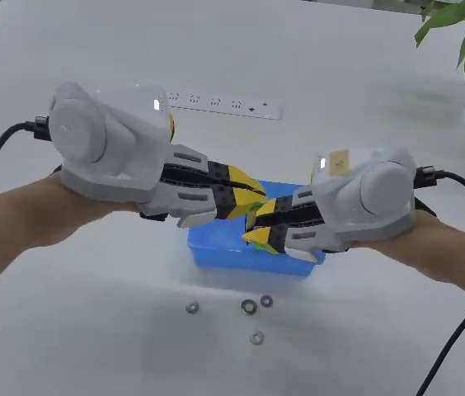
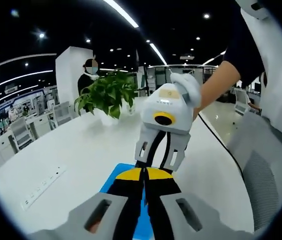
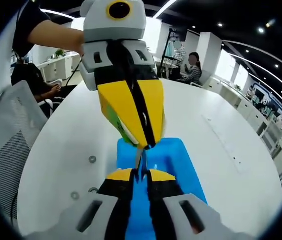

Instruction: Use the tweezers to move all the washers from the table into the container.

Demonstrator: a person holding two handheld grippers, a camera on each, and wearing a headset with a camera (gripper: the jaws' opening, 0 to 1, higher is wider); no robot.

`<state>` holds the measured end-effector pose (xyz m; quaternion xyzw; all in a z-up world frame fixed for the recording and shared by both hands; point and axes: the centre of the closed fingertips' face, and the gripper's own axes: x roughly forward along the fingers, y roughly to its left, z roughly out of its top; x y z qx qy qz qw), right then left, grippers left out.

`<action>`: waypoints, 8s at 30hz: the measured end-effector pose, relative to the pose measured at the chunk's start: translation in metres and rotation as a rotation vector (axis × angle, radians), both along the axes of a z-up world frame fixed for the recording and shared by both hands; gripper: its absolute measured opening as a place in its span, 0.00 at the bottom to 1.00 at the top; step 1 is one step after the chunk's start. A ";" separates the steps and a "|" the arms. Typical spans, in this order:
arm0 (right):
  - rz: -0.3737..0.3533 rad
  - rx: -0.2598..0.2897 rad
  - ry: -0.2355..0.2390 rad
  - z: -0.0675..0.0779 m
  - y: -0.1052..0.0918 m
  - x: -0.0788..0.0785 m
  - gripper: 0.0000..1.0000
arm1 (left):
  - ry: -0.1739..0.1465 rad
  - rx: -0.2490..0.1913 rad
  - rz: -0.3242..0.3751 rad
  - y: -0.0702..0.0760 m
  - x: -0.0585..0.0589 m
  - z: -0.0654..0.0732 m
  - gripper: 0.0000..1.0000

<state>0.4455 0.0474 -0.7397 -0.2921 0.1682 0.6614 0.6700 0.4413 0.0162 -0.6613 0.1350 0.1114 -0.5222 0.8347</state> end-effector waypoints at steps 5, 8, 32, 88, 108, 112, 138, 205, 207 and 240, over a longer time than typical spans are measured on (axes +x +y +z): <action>-0.023 0.023 -0.009 0.011 0.002 0.000 0.17 | -0.028 0.000 0.012 0.001 0.003 0.010 0.04; -0.032 0.032 -0.017 0.017 0.002 -0.003 0.21 | -0.043 0.009 0.021 0.004 0.002 0.014 0.04; -0.158 0.133 -0.056 0.050 -0.041 -0.048 0.44 | -0.078 -0.037 0.163 0.049 -0.064 0.039 0.04; -0.223 0.041 0.167 -0.023 -0.084 -0.130 1.00 | 0.005 0.005 0.157 0.043 -0.088 -0.031 0.04; 0.000 0.117 0.203 -0.005 0.009 -0.106 0.66 | 0.075 0.053 0.134 0.046 -0.083 -0.034 0.04; 0.044 0.096 0.220 -0.013 0.023 -0.101 0.53 | 0.087 0.053 0.145 0.050 -0.083 -0.034 0.04; 0.176 0.047 0.242 -0.027 0.046 -0.099 0.13 | 0.106 0.038 0.150 0.047 -0.085 -0.036 0.04; -0.036 0.250 0.091 0.075 0.006 -0.026 0.10 | 0.120 -0.156 0.460 0.081 -0.125 -0.012 0.64; -0.063 0.252 0.090 0.073 0.004 -0.017 0.10 | 0.124 -0.163 0.476 0.084 -0.125 -0.012 0.68; -0.272 0.189 0.258 -0.013 -0.001 0.021 0.10 | 0.209 -0.180 0.579 0.097 -0.142 -0.036 0.89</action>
